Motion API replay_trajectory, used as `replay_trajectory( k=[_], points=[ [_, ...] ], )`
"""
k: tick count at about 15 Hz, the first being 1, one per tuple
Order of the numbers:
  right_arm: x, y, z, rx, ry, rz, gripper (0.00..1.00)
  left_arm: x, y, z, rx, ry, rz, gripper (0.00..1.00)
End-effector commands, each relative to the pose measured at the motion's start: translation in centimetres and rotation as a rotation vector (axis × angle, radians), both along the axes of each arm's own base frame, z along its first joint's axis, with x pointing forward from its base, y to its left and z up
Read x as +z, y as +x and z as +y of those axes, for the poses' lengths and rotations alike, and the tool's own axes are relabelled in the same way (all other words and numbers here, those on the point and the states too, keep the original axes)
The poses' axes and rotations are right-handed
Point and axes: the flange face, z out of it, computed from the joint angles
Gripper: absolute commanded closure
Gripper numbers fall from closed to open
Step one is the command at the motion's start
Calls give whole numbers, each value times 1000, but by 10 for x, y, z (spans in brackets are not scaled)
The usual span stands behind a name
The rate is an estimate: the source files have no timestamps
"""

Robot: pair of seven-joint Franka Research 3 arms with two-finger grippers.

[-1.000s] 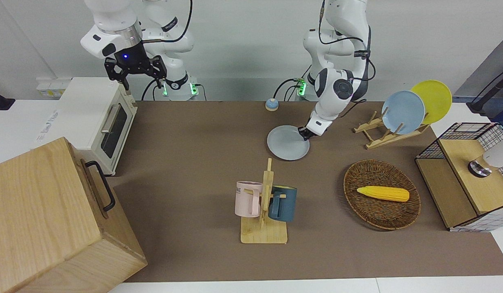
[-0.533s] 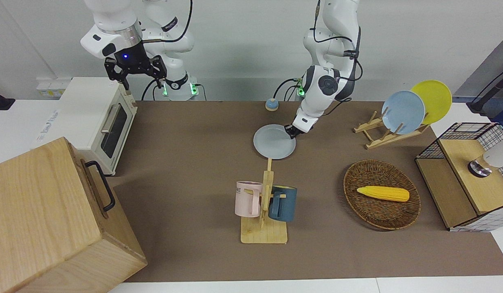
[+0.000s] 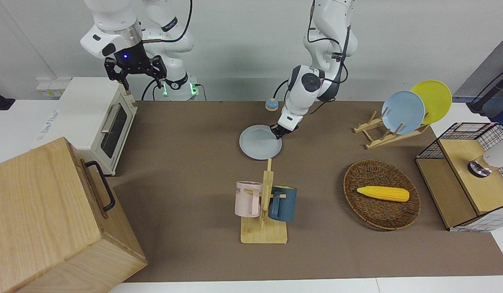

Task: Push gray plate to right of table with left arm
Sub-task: 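Push the gray plate with the left gripper away from the basket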

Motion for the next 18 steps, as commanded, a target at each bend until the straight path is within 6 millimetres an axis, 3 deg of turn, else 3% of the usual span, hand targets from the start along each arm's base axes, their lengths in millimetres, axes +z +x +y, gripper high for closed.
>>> replay_trajectory(
  k=[1,10,18],
  points=[
    [4,-4,-3,2,-11,4,5,-18,-1,-37,57,-18,-1,1000],
    [4,-4,-3,0,-12,4,5,-14,-14,-89,83,-56,-9,1000],
    [4,-4,-3,2,-11,4,5,-27,-23,-136,101,-89,-6,1000]
  ],
)
